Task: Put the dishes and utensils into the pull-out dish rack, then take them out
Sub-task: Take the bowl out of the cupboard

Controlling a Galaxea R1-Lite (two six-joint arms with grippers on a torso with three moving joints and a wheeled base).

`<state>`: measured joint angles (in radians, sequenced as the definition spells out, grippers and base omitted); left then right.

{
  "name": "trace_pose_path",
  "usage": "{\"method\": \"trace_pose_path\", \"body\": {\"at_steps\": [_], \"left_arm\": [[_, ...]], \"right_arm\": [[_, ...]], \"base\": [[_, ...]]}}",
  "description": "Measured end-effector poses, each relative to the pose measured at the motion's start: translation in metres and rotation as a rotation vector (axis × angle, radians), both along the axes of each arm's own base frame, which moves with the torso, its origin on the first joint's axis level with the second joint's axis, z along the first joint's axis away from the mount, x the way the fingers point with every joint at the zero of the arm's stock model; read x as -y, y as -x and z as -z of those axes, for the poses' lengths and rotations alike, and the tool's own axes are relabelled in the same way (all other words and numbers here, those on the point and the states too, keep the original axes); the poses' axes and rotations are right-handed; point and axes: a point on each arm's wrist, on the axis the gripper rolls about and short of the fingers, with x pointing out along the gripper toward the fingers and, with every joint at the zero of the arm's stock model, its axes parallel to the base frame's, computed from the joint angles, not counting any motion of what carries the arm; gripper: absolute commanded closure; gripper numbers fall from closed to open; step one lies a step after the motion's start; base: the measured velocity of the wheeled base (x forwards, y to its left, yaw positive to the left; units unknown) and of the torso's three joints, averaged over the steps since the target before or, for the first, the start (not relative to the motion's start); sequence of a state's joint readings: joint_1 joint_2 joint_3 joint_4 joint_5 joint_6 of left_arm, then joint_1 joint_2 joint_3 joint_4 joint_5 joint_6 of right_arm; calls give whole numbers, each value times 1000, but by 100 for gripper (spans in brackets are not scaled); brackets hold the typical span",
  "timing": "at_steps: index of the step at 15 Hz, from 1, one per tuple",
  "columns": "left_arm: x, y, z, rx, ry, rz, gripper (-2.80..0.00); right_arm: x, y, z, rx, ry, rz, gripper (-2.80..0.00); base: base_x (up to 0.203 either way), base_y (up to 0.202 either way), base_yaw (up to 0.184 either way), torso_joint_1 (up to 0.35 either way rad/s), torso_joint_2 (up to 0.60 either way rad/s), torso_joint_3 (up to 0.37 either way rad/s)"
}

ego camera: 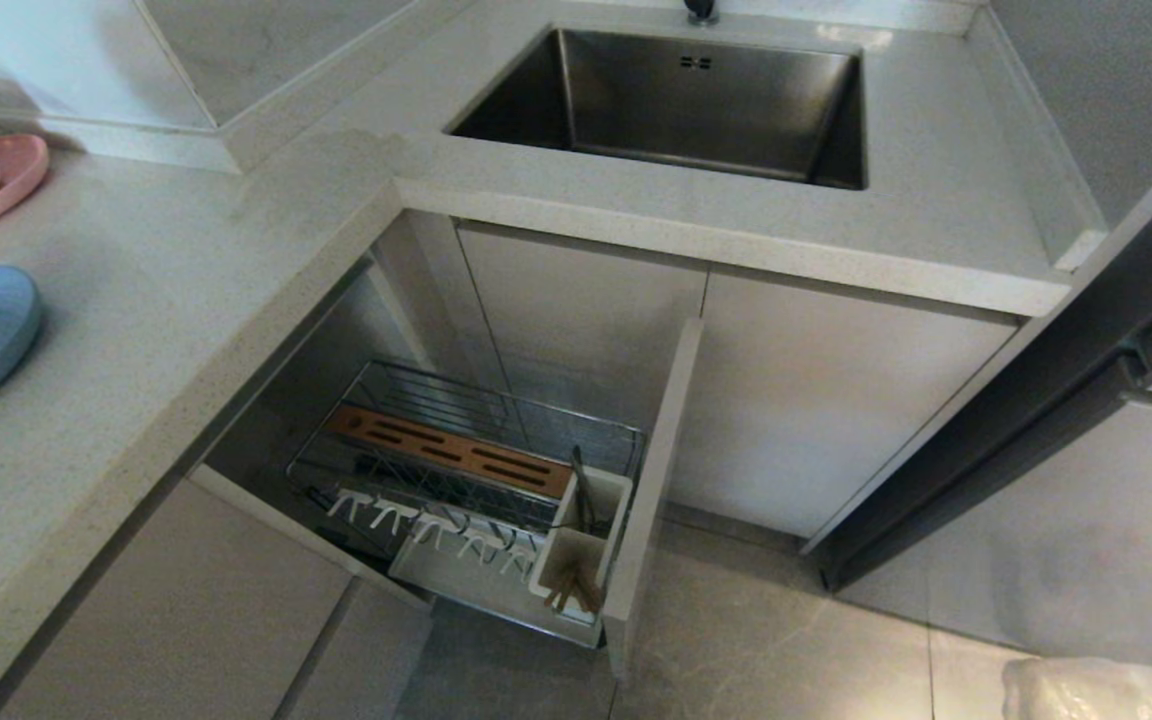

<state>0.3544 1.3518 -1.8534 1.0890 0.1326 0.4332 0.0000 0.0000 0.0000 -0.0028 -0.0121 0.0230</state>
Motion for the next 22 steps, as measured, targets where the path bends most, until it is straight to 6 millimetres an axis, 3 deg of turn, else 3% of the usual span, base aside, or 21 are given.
{"method": "trace_pose_path", "body": {"at_steps": [2,7,13,18,22], "left_arm": [[-8,7,-5,-93,-101,3,0],[-41,-8,4,-326,-231,-108,0],[-77,-56,18,-442,-347,-263,0],[-72,-110,37,-478,-423,-225,0],[-59,-126,48,-563,-473,-215,0]], "right_arm": [[0,0,0,0,0,0,0],[0,0,0,0,0,0,0],[0,0,0,0,0,0,0],[0,0,0,0,0,0,0],[0,0,0,0,0,0,0]], "base": [[0,0,0,0,0,0],[0,0,0,0,0,0],[0,0,0,0,0,0],[0,0,0,0,0,0],[0,0,0,0,0,0]]}}
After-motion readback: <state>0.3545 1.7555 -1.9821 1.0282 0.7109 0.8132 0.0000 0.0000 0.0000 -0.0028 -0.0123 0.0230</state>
